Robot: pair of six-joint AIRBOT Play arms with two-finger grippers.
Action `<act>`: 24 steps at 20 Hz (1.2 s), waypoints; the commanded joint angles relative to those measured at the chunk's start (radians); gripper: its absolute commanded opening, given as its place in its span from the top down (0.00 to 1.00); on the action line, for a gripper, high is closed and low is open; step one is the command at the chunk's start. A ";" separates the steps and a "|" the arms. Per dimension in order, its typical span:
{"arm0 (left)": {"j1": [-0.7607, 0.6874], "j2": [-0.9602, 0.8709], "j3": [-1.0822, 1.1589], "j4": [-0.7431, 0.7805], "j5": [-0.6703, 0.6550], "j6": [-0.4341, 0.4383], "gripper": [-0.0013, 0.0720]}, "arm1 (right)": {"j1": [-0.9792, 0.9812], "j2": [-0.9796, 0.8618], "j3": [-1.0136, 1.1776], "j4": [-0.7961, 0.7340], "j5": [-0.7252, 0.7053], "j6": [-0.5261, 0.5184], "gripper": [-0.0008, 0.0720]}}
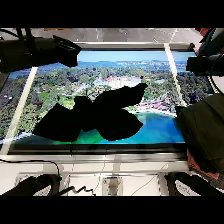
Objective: Fold the clothes and pants, and hang the long-sleeved shirts on hangers.
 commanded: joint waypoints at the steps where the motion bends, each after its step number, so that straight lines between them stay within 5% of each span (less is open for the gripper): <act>1: 0.001 0.001 0.000 0.000 0.000 0.000 0.97 | 0.001 -0.001 0.000 0.000 0.000 0.000 0.96; 12: 0.001 0.001 0.000 0.000 0.000 0.000 0.97 | 0.001 -0.001 -0.001 0.009 -0.021 -0.007 0.96; 17: 0.001 0.001 0.000 0.000 0.000 0.000 0.97 | -0.075 -0.011 -0.155 -0.013 0.061 -0.176 0.96; 20: 0.001 0.001 0.000 0.000 0.000 -0.003 0.97 | -0.175 -0.011 -0.475 0.171 0.083 -0.223 0.96; 24: 0.000 0.000 0.000 0.000 0.001 -0.003 0.97 | -0.226 -0.012 -0.917 0.624 -0.011 -0.511 0.96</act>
